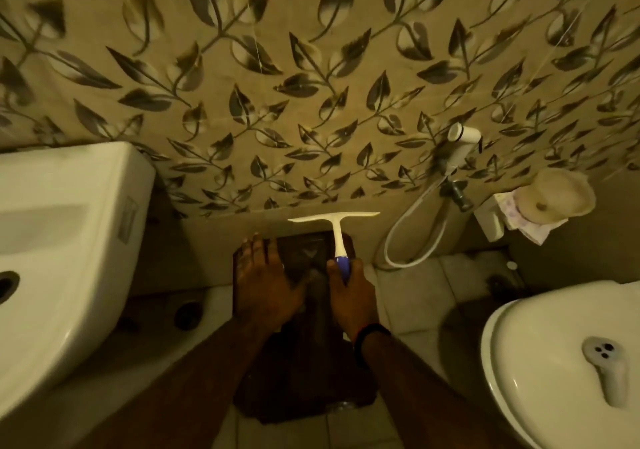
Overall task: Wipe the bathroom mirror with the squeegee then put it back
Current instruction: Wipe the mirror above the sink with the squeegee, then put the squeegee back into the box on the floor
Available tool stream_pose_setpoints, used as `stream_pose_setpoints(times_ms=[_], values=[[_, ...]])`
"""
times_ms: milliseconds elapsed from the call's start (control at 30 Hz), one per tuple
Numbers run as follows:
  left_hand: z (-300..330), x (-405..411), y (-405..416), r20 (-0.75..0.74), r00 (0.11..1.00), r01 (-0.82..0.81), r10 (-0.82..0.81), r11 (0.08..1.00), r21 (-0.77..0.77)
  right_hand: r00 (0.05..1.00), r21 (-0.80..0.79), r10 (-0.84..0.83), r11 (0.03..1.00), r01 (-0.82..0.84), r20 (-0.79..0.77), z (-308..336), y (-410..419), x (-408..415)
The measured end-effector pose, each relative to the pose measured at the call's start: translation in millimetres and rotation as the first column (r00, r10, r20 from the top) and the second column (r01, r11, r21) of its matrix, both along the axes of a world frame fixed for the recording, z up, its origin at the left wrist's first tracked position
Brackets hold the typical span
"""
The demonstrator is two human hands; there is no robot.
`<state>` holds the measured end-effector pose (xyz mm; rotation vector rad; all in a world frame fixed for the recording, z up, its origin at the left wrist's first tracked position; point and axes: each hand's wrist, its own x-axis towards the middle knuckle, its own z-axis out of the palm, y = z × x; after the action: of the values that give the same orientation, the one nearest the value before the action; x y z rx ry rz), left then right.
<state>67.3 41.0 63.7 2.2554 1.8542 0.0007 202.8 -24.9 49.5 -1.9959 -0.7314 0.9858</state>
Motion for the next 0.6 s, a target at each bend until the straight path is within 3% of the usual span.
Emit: stream_pose_setpoints(times_ms=[333,600], values=[[-68.0,0.0,-16.7,-0.019,1.000,0.015,-0.015,1.000,-0.023,0.987,-0.182,0.125,0.978,-0.105,0.101,-67.8,-6.0,-11.6],[-95.9,-1.3,-18.5,-0.001,1.000,-0.015,0.015,1.000,0.022,0.984,-0.181,0.119,0.979,-0.093,0.136,-105.3,0.8,-22.5]])
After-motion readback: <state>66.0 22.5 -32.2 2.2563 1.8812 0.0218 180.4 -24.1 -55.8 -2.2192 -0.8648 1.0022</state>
